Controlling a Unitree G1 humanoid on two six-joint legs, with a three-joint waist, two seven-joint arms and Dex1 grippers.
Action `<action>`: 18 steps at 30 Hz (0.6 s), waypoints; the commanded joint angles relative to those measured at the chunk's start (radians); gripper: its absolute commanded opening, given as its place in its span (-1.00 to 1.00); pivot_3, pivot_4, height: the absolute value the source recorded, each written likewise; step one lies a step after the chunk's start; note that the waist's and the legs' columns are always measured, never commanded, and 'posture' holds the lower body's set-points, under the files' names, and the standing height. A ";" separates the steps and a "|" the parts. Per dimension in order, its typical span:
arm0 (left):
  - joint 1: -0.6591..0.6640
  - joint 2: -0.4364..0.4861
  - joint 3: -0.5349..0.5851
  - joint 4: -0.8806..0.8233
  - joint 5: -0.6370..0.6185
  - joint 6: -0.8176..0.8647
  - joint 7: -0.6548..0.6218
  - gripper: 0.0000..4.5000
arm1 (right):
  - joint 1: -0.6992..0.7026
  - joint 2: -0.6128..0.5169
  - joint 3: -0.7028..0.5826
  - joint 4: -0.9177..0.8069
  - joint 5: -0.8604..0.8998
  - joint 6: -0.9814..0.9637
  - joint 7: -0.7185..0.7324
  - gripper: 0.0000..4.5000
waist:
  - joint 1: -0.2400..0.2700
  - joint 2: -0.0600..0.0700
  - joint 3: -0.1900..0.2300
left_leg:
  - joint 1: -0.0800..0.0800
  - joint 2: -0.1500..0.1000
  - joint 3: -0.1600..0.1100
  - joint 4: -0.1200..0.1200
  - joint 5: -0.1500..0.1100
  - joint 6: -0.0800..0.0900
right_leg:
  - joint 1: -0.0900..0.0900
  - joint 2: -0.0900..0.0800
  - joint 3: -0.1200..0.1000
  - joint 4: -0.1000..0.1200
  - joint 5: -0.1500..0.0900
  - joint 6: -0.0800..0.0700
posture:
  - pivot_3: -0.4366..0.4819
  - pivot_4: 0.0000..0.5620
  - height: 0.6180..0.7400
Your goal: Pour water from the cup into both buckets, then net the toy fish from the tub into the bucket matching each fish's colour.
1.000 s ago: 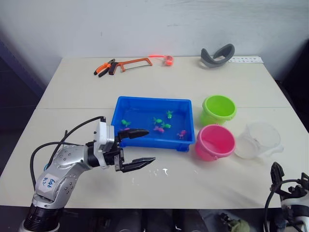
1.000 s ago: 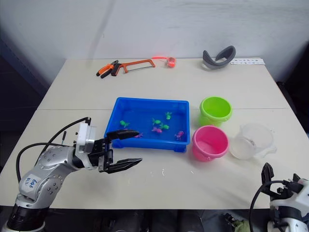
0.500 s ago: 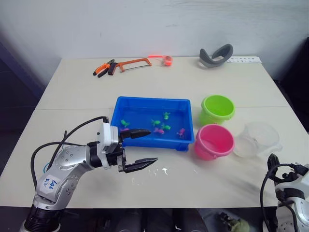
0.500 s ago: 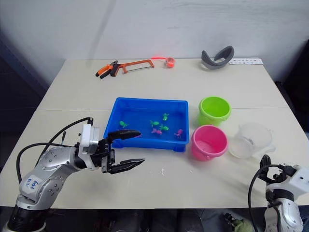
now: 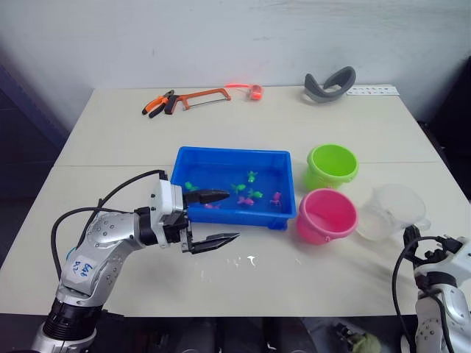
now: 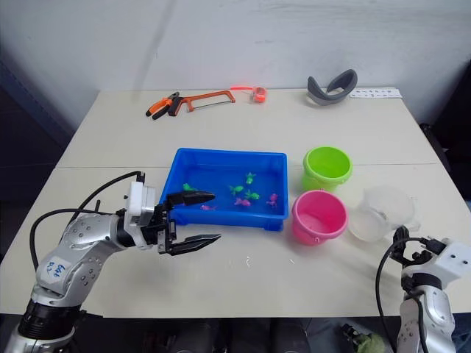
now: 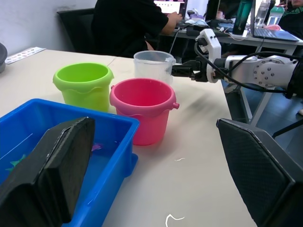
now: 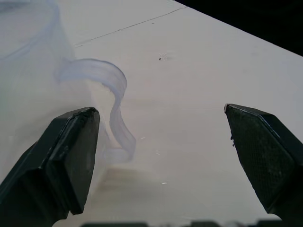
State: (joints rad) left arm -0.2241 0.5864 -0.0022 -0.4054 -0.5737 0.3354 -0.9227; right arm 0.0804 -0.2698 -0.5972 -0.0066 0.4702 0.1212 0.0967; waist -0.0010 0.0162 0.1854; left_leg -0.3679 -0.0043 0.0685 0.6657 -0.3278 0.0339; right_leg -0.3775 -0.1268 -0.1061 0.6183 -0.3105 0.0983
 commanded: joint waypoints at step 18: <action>0.013 -0.022 0.030 0.004 -0.006 -0.024 0.015 1.00 | -0.058 -0.062 0.000 -0.018 0.030 -0.026 0.093 -0.97 | 0.000 0.000 0.000 | 0.000 0.000 0.000 0.000 0.000 0.000 | 0.000 0.000 0.000 0.000 0.000 0.000 | -0.05 -0.47 1.00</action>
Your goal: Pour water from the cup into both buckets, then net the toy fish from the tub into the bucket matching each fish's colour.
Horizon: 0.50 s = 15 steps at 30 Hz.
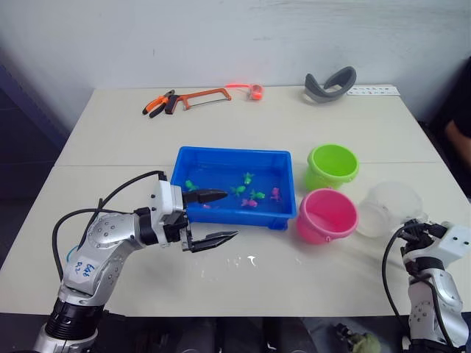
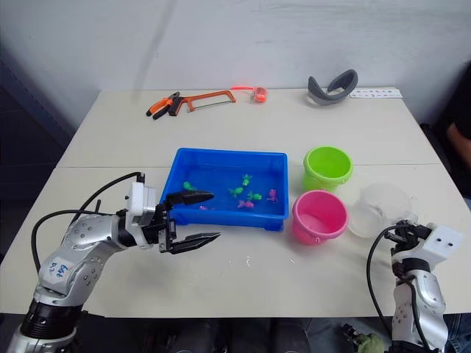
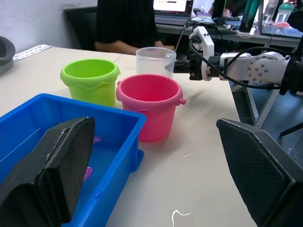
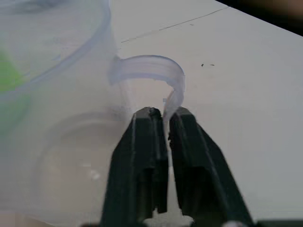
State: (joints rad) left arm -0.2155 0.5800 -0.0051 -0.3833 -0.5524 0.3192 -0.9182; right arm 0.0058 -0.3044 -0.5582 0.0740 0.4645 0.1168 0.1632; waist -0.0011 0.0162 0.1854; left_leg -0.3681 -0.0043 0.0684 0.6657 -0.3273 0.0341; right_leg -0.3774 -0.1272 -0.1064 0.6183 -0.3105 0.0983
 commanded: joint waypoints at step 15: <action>-0.089 -0.044 -0.043 0.080 -0.045 0.035 -0.072 1.00 | 0.089 -0.368 -0.082 -0.456 -0.113 0.079 0.100 -0.97 | 0.002 0.002 0.001 | -0.001 0.000 0.000 0.000 0.000 0.000 | 0.000 0.000 0.000 -0.001 0.000 0.000 | -0.05 -0.47 1.00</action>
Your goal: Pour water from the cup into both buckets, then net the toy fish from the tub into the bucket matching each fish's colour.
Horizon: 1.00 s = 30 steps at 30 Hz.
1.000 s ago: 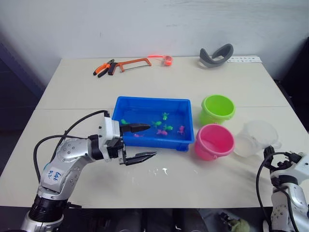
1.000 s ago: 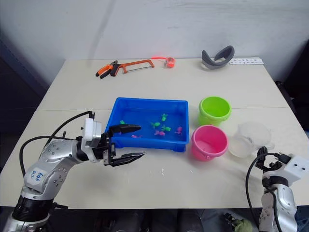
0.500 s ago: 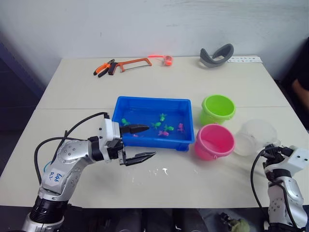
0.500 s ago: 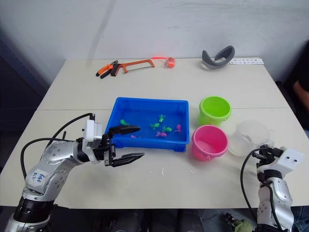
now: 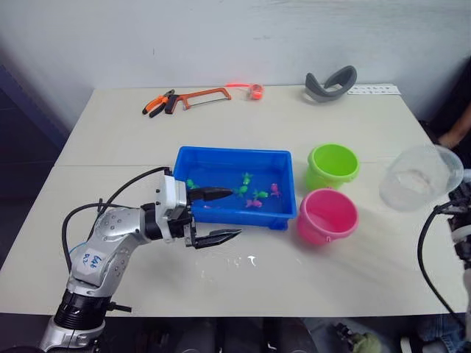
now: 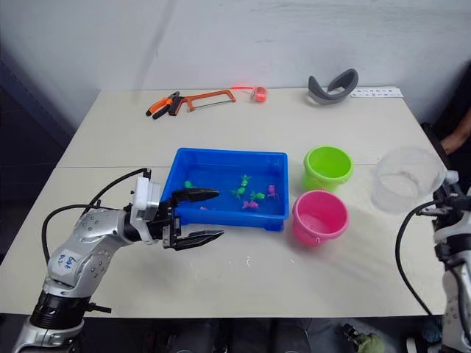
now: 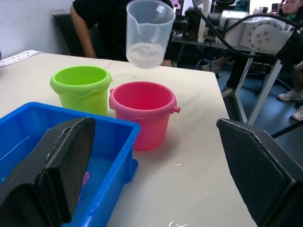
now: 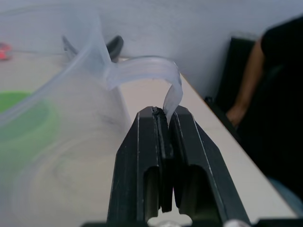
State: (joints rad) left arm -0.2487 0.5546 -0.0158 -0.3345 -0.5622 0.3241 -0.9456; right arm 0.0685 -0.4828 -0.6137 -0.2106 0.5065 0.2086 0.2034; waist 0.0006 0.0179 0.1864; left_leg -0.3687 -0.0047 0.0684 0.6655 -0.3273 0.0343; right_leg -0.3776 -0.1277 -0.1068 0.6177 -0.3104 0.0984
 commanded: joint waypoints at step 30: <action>-0.124 -0.103 -0.101 0.088 0.020 0.042 -0.056 1.00 | 0.117 -0.241 0.093 -0.157 -0.659 -0.414 0.126 -0.97 | 0.025 -0.003 0.002 | -0.001 0.001 -0.001 0.001 0.002 -0.002 | 0.001 0.011 0.002 -0.006 0.001 0.002 | -0.05 -0.47 1.00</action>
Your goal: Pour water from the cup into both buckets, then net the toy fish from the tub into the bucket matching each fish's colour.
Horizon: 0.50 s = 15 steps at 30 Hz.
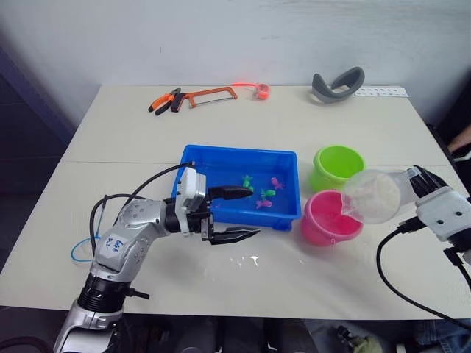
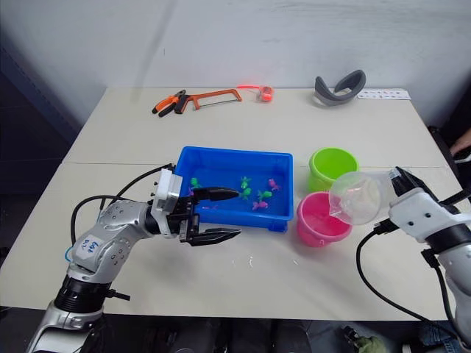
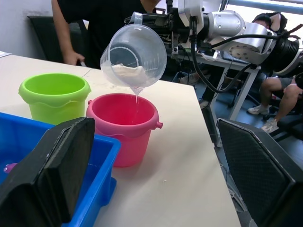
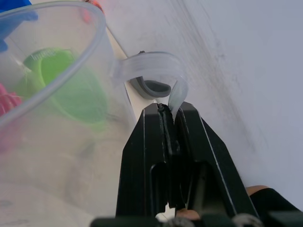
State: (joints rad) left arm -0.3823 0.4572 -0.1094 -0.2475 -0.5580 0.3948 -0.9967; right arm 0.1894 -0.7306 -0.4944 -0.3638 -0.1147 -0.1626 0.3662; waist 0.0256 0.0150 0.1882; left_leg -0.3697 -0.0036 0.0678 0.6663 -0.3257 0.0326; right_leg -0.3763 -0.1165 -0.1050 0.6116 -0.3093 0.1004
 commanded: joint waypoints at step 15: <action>0.017 -0.027 -0.016 0.013 0.050 -0.072 0.004 1.00 | -0.045 0.019 -0.013 0.025 -0.192 -0.097 -0.125 -0.97 | -0.001 0.000 0.000 | 0.000 0.000 0.000 0.000 0.000 -0.001 | 0.000 0.000 0.000 0.000 0.000 0.000 | -0.05 -0.47 1.00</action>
State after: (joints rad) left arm -0.3715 0.4357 -0.1276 -0.2198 -0.5086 0.3430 -0.9958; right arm 0.1587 -0.7041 -0.4937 -0.3173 -0.2976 -0.2402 0.2649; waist 0.0243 0.0150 0.1882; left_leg -0.3696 -0.0033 0.0677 0.6664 -0.3253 0.0320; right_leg -0.3764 -0.1161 -0.1049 0.6122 -0.3093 0.1004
